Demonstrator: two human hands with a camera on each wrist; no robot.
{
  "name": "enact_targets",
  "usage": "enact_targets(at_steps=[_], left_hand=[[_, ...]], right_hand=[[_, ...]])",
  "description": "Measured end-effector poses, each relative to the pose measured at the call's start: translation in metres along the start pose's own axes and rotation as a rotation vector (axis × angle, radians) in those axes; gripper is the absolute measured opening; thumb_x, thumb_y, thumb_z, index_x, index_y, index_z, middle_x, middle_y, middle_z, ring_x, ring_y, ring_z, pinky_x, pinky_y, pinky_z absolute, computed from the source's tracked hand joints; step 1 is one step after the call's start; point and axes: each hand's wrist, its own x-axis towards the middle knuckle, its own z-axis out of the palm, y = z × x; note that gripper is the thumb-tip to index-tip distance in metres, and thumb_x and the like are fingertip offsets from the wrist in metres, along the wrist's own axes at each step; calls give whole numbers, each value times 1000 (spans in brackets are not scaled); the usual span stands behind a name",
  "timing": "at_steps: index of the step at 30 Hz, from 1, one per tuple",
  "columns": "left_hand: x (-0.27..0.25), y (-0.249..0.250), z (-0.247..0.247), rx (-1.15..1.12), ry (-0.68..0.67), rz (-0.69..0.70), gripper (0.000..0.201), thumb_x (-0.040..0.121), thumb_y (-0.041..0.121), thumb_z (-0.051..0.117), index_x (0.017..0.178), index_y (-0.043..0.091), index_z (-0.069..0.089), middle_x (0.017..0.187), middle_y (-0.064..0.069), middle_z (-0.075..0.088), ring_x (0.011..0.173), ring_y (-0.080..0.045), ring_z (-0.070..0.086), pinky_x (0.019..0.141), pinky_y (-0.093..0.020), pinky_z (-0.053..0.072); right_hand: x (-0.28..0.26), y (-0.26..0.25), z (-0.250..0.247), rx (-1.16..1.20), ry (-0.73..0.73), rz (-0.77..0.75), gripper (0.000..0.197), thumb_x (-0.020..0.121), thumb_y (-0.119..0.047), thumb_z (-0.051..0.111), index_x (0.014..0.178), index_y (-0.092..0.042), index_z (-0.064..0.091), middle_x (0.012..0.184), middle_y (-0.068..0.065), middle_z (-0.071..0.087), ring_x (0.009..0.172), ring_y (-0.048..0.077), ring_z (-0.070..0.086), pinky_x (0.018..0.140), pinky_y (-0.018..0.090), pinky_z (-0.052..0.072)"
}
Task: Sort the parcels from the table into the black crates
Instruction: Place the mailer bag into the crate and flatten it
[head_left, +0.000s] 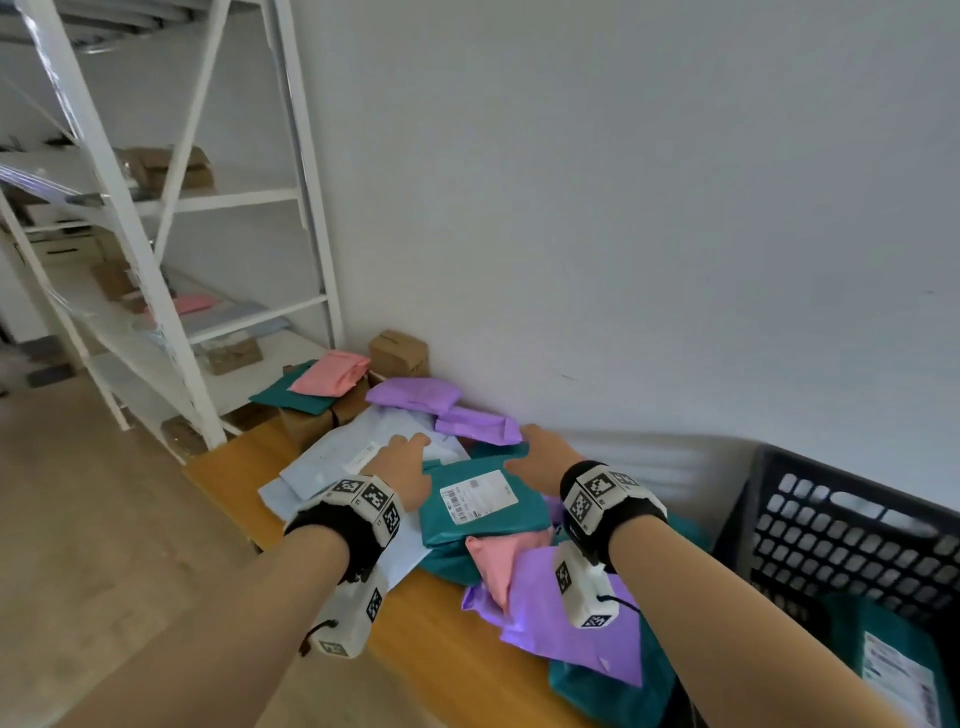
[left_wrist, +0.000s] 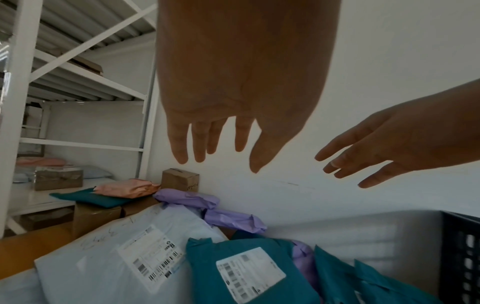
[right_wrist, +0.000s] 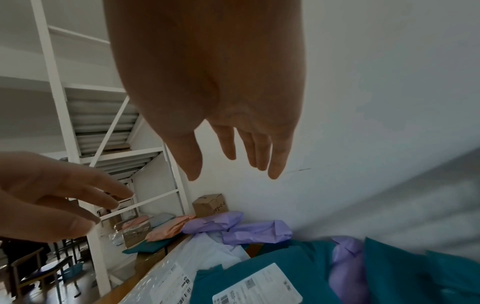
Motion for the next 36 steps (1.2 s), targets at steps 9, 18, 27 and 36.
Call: enact_targets(at_steps=[9, 18, 27, 36], left_hand=[[87, -67, 6, 50, -80, -49, 56, 93, 21, 51, 144, 17, 29, 141, -14, 37, 126, -30, 44, 106, -41, 36], [177, -123, 17, 123, -135, 8, 56, 92, 19, 48, 145, 17, 29, 145, -12, 35, 130, -28, 39, 107, -40, 35], [268, -168, 10, 184, -199, 211, 47, 88, 13, 48, 134, 15, 39, 133, -12, 43, 122, -29, 45, 97, -38, 43], [336, -189, 9, 141, -348, 211, 64, 83, 21, 54, 143, 19, 30, 138, -16, 41, 125, -34, 45, 102, -41, 41]], right_hand=[[105, -27, 29, -35, -38, -31, 57, 94, -25, 53, 143, -5, 32, 141, 15, 45, 125, 30, 48, 100, 33, 39], [180, -49, 75, -58, -74, 45, 57, 95, -22, 52, 143, -3, 29, 138, 16, 47, 121, 30, 50, 96, 34, 43], [248, -88, 106, -14, -37, 245, 52, 93, -19, 53, 139, -5, 33, 136, 18, 46, 120, 31, 50, 94, 35, 42], [288, -109, 130, 31, 25, 399, 63, 89, -13, 55, 145, -7, 27, 146, 17, 31, 133, 34, 37, 108, 42, 36]])
